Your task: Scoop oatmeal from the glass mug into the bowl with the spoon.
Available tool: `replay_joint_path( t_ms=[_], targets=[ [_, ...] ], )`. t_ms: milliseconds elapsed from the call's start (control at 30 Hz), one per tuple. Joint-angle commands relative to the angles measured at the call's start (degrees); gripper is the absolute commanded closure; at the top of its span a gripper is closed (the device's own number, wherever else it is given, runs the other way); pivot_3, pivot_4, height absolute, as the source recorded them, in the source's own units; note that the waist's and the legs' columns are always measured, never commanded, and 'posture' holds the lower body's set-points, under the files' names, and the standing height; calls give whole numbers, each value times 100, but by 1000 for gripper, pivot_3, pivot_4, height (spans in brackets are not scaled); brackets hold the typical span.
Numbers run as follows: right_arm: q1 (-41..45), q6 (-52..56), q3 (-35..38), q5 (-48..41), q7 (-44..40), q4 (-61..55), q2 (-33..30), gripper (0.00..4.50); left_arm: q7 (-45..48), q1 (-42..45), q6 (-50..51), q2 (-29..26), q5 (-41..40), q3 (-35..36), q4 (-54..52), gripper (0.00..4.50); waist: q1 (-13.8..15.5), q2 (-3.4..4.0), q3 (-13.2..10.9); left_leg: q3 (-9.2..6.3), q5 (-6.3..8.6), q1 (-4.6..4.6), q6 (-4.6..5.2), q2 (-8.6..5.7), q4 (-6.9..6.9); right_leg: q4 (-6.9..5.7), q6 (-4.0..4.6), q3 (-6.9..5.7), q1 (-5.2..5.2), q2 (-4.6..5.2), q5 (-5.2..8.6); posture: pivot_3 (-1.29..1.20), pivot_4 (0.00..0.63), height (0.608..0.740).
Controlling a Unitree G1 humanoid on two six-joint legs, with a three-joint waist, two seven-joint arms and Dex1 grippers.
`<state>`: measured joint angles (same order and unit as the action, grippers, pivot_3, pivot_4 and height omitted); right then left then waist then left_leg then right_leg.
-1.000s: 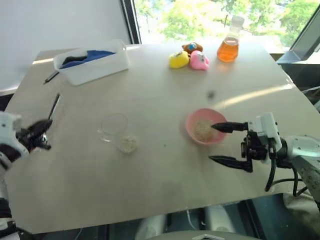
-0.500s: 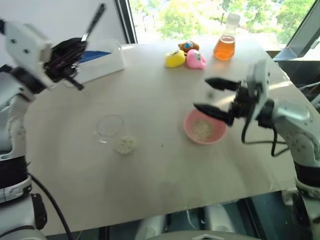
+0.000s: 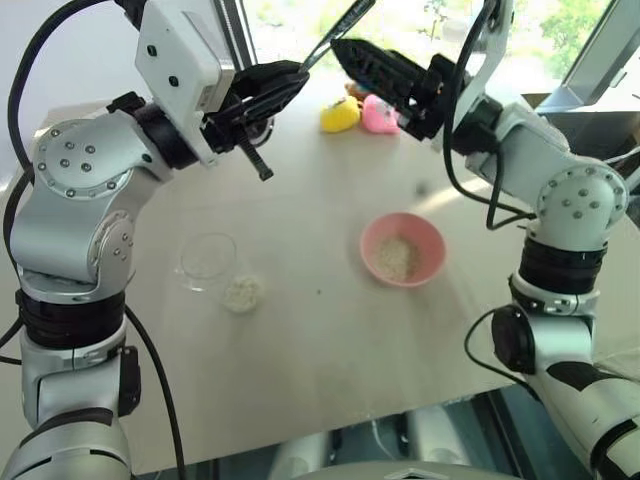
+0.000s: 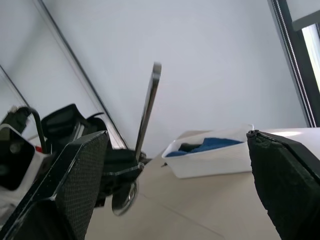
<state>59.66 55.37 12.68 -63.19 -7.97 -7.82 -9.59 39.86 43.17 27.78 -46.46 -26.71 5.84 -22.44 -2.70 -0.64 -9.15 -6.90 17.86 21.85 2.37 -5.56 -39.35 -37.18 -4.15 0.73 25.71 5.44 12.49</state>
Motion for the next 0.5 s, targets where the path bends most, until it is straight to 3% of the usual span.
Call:
replay_joint_path(
  t_ms=[33,233,500],
  targets=[
    [268,-175,158,-309,20,-47,126,0,75,28,54,-68,3,27,-293,4490,0,0,0,1,0,0,0,0,-1,-4,0,2,0,0,0,0,150,740],
    [141,371,-139,-780,23,-309,56,0,165,-88,69,-45,50,-23,-368,4490,1,1,-1,1,0,0,0,-2,-5,-10,0,3,0,2,0,0,150,740],
    [-46,241,-257,-911,245,-493,215,0,222,-26,27,2,133,-120,-292,4490,5,1,-1,2,0,-1,0,-4,-11,-21,0,6,2,3,0,0,150,740]
  ],
)
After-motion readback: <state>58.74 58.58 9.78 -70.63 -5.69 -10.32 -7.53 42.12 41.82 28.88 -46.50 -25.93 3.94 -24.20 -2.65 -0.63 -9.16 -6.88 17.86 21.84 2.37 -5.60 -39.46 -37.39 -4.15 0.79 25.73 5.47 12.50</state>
